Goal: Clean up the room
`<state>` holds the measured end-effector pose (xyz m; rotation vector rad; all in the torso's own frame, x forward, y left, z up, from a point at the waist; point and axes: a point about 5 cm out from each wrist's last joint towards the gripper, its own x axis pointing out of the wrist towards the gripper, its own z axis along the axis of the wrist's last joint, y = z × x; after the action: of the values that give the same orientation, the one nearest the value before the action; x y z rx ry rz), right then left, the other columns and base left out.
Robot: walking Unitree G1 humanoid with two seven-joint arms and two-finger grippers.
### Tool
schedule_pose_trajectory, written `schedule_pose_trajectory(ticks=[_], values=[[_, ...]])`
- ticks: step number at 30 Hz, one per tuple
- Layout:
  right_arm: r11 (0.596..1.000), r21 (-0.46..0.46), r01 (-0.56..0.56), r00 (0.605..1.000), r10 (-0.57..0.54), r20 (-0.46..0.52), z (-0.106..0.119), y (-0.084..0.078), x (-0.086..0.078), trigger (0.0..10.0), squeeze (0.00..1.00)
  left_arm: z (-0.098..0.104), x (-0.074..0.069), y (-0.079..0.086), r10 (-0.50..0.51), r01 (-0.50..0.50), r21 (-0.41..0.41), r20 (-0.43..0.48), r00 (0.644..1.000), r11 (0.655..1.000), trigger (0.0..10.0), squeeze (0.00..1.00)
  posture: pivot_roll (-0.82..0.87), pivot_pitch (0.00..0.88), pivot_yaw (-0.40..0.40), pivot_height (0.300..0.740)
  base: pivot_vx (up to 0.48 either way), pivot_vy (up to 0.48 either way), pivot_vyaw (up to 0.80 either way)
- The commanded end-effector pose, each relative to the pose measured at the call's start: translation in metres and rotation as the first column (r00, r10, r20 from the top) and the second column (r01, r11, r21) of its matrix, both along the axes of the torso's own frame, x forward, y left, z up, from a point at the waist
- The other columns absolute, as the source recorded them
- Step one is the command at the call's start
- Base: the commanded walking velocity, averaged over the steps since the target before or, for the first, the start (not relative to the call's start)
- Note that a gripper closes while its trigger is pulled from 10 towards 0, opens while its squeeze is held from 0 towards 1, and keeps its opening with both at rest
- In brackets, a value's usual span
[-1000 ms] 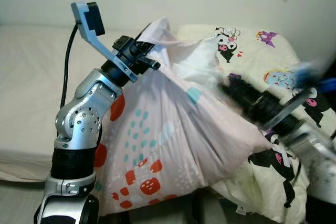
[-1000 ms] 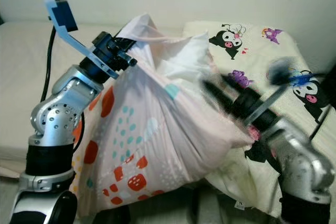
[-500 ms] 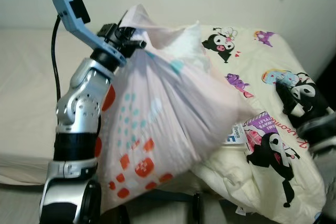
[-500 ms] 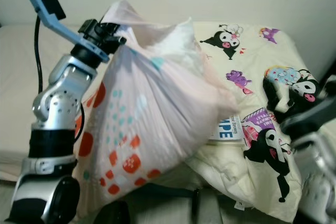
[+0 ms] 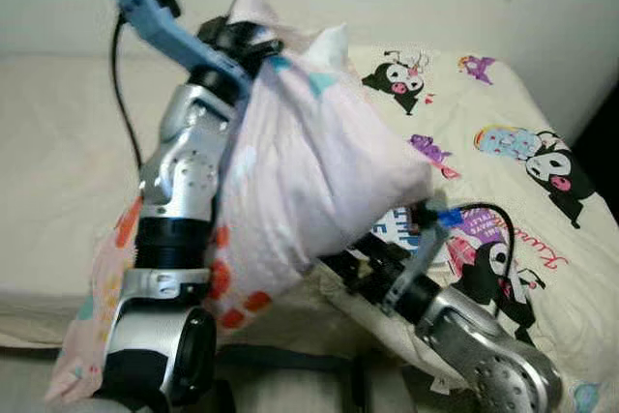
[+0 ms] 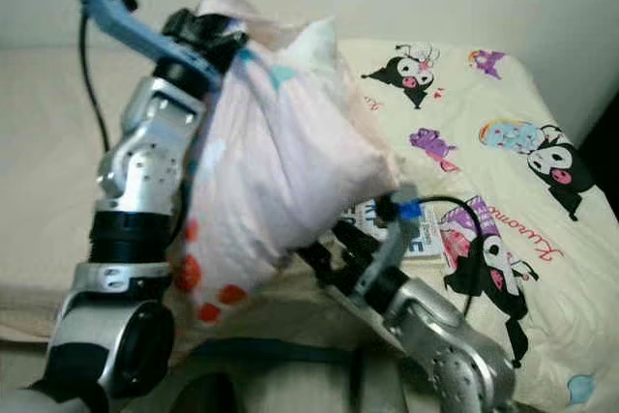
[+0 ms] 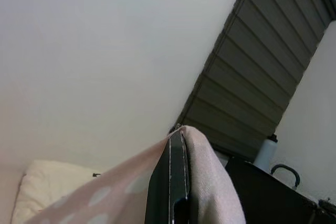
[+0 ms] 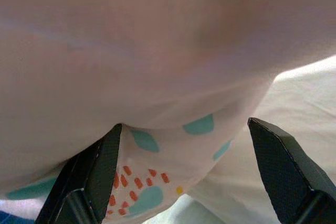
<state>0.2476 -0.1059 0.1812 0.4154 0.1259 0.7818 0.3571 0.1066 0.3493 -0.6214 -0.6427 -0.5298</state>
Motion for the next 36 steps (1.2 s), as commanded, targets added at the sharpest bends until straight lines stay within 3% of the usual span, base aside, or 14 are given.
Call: schedule_pose_trajectory(ticks=[1, 3, 4, 6, 11, 17, 19, 21, 24, 30, 33, 34, 36], values=[[0.995, -0.013, -0.097, 0.995, 0.097, 0.017, 0.002, 0.011, -0.008, 10.0, 1.00, 0.012, -0.003, -0.008, -0.002, 0.002, -0.002, 0.049, 0.999, 1.000, 0.0, 0.00, -0.18, 0.096, 0.037, 0.606, 0.000, 0.000, 0.00], [0.969, -0.026, -0.247, 0.969, 0.248, 0.018, 0.003, 0.021, -0.027, 10.0, 1.00, 0.011, -0.002, -0.011, 0.000, 0.000, -0.006, 0.048, 0.999, 1.000, 0.0, 0.00, -0.18, 0.097, 0.032, 0.606, 0.000, 0.000, 0.00], [0.969, -0.026, -0.247, 0.969, 0.248, 0.018, 0.003, 0.021, -0.027, 10.0, 1.00, 0.011, -0.002, -0.011, 0.000, 0.000, -0.006, 0.048, 0.999, 1.000, 0.0, 0.00, -0.18, 0.097, 0.032, 0.606, 0.000, 0.000, 0.00], [0.924, -0.077, -0.374, 0.928, 0.372, -0.039, -0.007, 0.024, -0.050, 10.0, 1.00, 0.010, -0.001, -0.012, 0.004, -0.003, -0.010, 0.044, 0.999, 1.000, 0.0, 0.00, -0.19, 0.096, 0.031, 0.606, 0.000, 0.000, 0.00], [0.898, -0.149, -0.414, 0.909, 0.398, -0.126, -0.021, 0.017, -0.063, 10.0, 1.00, 0.010, 0.002, -0.012, 0.010, -0.009, -0.015, 0.040, 0.999, 1.000, 0.0, 0.00, -0.20, 0.093, 0.036, 0.606, 0.000, 0.000, 0.00], [0.884, -0.138, -0.447, 0.892, 0.427, -0.150, -0.023, 0.015, -0.072, 10.0, 1.00, 0.011, 0.006, -0.012, 0.016, -0.016, -0.021, 0.039, 0.999, 1.000, 0.0, 0.00, -0.20, 0.093, 0.036, 0.606, 0.000, 0.000, 0.00], [0.901, -0.140, -0.409, 0.910, 0.393, -0.132, -0.022, 0.015, -0.068, 10.0, 1.00, 0.012, 0.007, -0.012, 0.018, -0.017, -0.022, 0.038, 0.999, 1.000, 0.0, 0.00, -0.21, 0.091, 0.044, 0.606, 0.000, 0.000, 0.00], [0.956, -0.131, -0.264, 0.964, 0.257, -0.064, -0.016, 0.013, -0.047, 10.0, 1.00, 0.013, 0.008, -0.016, 0.011, -0.010, -0.029, 0.038, 0.999, 1.000, 0.0, 0.00, -0.21, 0.090, 0.047, 0.606, 0.000, 0.000, 0.00], [0.991, -0.105, -0.080, 0.996, 0.074, -0.054, -0.013, 0.009, -0.021, 10.0, 1.00, 0.013, 0.006, -0.022, -0.005, 0.006, -0.031, 0.043, 0.999, 0.999, 0.0, 0.00, -0.21, 0.090, 0.048, 0.606, 0.000, 0.000, 0.00], [0.995, -0.083, 0.048, 0.992, -0.057, -0.112, -0.014, 0.010, -0.008, 10.0, 1.00, 0.010, 0.006, -0.026, -0.010, 0.011, -0.035, 0.039, 0.999, 0.999, 0.0, 0.00, -0.21, 0.097, 0.040, 0.606, 0.000, 0.000, 0.00], [0.995, -0.088, 0.057, 0.988, -0.069, -0.136, -0.016, 0.011, -0.008, 10.0, 1.00, 0.010, 0.006, -0.026, -0.009, 0.010, -0.037, 0.037, 0.999, 0.999, 0.0, 0.00, -0.21, 0.097, 0.040, 0.606, 0.000, 0.000, 0.00], [0.991, -0.114, 0.076, 0.969, -0.100, -0.227, -0.030, 0.011, -0.017, 10.0, 1.00, 0.009, 0.007, -0.024, -0.004, 0.005, -0.042, 0.033, 0.999, 0.999, 0.0, 0.00, -0.22, 0.106, 0.038, 0.606, 0.000, 0.000, 0.00], [0.989, -0.124, 0.085, 0.962, -0.114, -0.250, -0.034, 0.010, -0.019, 10.0, 1.00, 0.009, 0.007, -0.024, -0.002, 0.004, -0.043, 0.033, 0.999, 0.999, 0.0, 0.00, -0.22, 0.108, 0.039, 0.606, 0.000, 0.000, 0.00]])
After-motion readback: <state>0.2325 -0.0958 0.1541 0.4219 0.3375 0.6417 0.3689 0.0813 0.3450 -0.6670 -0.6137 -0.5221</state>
